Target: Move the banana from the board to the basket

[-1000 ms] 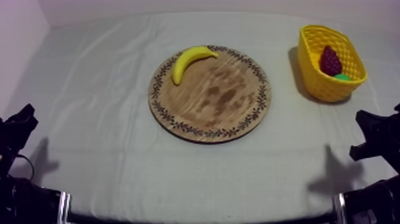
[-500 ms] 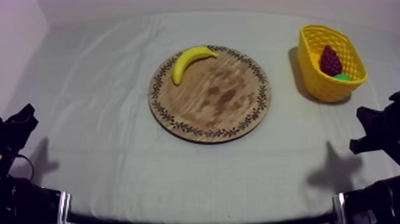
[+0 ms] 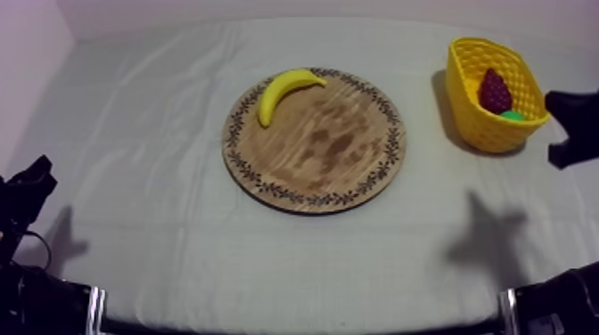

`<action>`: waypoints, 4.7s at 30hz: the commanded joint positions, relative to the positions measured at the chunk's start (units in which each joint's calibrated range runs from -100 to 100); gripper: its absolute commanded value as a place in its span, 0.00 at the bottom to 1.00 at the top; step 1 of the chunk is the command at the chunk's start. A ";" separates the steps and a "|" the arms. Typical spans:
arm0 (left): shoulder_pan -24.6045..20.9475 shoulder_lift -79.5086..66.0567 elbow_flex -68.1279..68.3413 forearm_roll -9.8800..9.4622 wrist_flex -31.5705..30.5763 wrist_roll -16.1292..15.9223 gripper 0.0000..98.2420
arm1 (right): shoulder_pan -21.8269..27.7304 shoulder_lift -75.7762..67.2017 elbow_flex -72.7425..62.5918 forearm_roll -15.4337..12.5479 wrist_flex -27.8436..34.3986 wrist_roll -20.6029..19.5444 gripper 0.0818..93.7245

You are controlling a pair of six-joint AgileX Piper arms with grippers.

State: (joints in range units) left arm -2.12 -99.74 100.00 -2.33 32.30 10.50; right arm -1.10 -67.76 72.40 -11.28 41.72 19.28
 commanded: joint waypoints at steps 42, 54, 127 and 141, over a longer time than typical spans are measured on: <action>-0.02 0.00 0.00 0.01 0.03 -0.02 0.00 | -23.97 73.05 -73.62 14.62 10.01 -38.68 0.10; -0.02 0.00 0.00 0.01 0.03 -0.02 0.00 | -24.83 81.70 -70.74 16.13 2.13 -37.77 0.10; -0.02 0.00 0.00 0.01 0.03 -0.02 0.00 | -23.18 131.13 -122.32 4.09 39.27 -26.18 0.61; -0.02 0.00 0.00 0.01 0.03 -0.02 0.00 | -22.88 133.81 -125.42 2.17 42.66 -23.83 0.31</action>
State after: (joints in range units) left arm -2.12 -99.74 100.00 -2.33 32.30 10.50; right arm -23.91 66.01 -53.02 -8.87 84.39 -4.72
